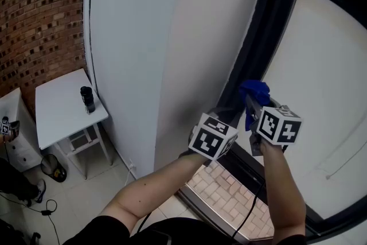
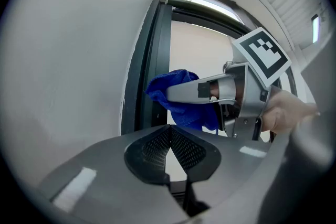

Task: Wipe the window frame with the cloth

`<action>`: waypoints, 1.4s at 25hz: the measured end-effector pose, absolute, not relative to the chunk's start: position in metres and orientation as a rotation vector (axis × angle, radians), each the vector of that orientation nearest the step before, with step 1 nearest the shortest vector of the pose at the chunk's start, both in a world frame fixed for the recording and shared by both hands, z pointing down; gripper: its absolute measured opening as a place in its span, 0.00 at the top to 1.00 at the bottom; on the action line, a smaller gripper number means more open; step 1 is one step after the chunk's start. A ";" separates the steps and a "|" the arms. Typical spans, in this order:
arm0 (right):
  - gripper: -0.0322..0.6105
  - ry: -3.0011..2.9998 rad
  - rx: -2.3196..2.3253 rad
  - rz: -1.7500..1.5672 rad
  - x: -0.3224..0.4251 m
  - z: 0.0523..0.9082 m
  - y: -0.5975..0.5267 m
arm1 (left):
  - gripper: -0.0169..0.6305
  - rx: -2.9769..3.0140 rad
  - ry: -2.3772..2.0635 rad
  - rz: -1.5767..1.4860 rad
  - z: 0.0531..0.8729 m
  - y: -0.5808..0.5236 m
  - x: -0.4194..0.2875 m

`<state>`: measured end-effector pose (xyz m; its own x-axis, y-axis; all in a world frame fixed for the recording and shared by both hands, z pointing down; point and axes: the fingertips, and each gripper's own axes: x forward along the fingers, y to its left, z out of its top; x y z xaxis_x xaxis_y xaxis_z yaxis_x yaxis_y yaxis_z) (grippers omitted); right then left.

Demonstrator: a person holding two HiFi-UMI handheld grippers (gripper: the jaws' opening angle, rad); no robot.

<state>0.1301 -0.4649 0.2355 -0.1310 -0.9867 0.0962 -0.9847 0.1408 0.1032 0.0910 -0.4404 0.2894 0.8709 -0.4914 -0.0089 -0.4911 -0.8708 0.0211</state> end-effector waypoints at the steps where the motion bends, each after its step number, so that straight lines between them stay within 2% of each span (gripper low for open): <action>1: 0.73 -2.256 1.977 -0.042 0.131 0.231 -0.465 | 0.99 3.018 -0.797 -0.037 0.285 -0.442 0.092; 13: 0.73 -2.178 1.986 -0.245 0.127 0.186 -0.463 | 0.99 3.040 -0.769 -0.133 0.240 -0.434 0.091; 35: 0.73 -2.175 1.993 -0.386 0.128 0.106 -0.469 | 0.99 3.049 -0.877 -0.212 0.175 -0.450 0.091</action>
<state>0.1277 -0.4687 0.1058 -0.0947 -0.9942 -0.0518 -0.9511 0.0750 0.2995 0.0908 -0.4503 0.1747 0.8390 -0.5263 -0.1381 -0.5313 -0.8472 0.0004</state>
